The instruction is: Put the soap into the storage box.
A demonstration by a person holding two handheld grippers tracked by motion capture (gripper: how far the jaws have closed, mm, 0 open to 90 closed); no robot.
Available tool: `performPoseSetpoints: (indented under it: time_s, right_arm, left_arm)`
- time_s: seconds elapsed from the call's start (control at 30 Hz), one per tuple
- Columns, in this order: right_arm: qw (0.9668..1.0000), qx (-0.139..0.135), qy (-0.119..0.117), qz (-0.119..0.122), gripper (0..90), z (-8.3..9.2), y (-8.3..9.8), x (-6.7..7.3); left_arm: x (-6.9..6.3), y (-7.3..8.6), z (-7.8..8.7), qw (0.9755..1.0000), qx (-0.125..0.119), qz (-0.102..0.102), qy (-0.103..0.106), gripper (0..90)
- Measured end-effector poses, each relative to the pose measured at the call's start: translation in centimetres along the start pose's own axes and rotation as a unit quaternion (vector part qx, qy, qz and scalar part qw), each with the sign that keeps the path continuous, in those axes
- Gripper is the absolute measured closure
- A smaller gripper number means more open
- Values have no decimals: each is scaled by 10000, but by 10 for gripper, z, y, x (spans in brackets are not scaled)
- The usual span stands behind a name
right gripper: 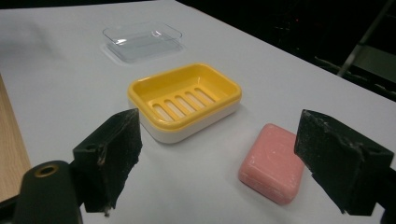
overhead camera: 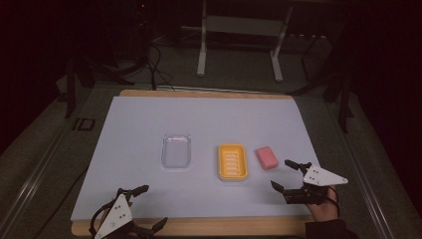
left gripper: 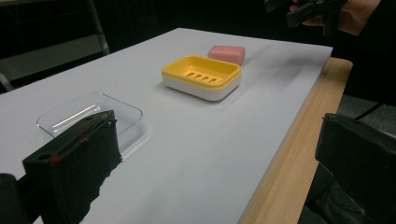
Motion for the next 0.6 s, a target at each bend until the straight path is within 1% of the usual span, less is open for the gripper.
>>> performPoseSetpoints:
  time_s: [0.07,0.17,0.2,0.27,0.3,0.33,0.37,0.4,0.43,0.47,0.5,0.53,0.57,0.6]
  right_arm:
    - [10000,32,10,31,147,-1,1,-1]
    - [10000,92,12,7,147,-2,2,-1]
    - [9998,205,20,77,147,-4,5,-1]
    - [9991,402,69,120,147,-8,11,-2]
    - [9991,402,69,120,147,-8,11,-2]
    - [9980,606,108,167,147,-13,17,-2]
    - [9975,676,153,165,146,-14,19,-3]
    - [9959,874,244,13,136,-16,24,-4]
    - [9951,943,235,-154,133,-19,26,-4]
    - [9946,974,244,-264,131,-21,29,-5]
    - [9936,1041,318,-299,131,-23,31,-6]
    - [9920,1157,414,-284,131,-24,34,-8]
    - [9895,1317,523,-278,131,-25,38,-11]
    - [9881,1366,628,-331,131,-26,39,-13]
  left_arm:
    - [0,0,0,10000,4,-4,2,3]
    - [0,0,0,10000,13,-10,-8,3]
    - [0,0,0,10000,13,-10,-13,2]
    - [0,0,0,10000,6,-6,-12,3]
    - [0,0,0,10000,6,-6,-12,2]
    - [0,0,0,10000,13,-12,-17,3]
    - [0,0,0,10000,16,-15,-19,3]
    - [0,0,-1,10000,16,-11,-19,3]
    - [0,0,-1,10000,16,-8,-17,3]
    - [0,0,-1,10000,18,-6,-20,3]
    - [0,0,-1,10000,18,1,-22,3]
    - [0,0,-1,10000,21,2,-24,3]
    - [0,0,-1,10000,21,1,-29,2]
    - [0,0,-1,10000,18,5,-31,3]
Point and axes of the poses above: each handheld gripper's, and its own axes: z roughly backward along the jaws, y roughly out of its underside, x roughly to its left, the point moved 9 cm from there along -z, roughly forward along the jaws, and after that the axes turned 7 degrees about z, right-handed, at the moved point
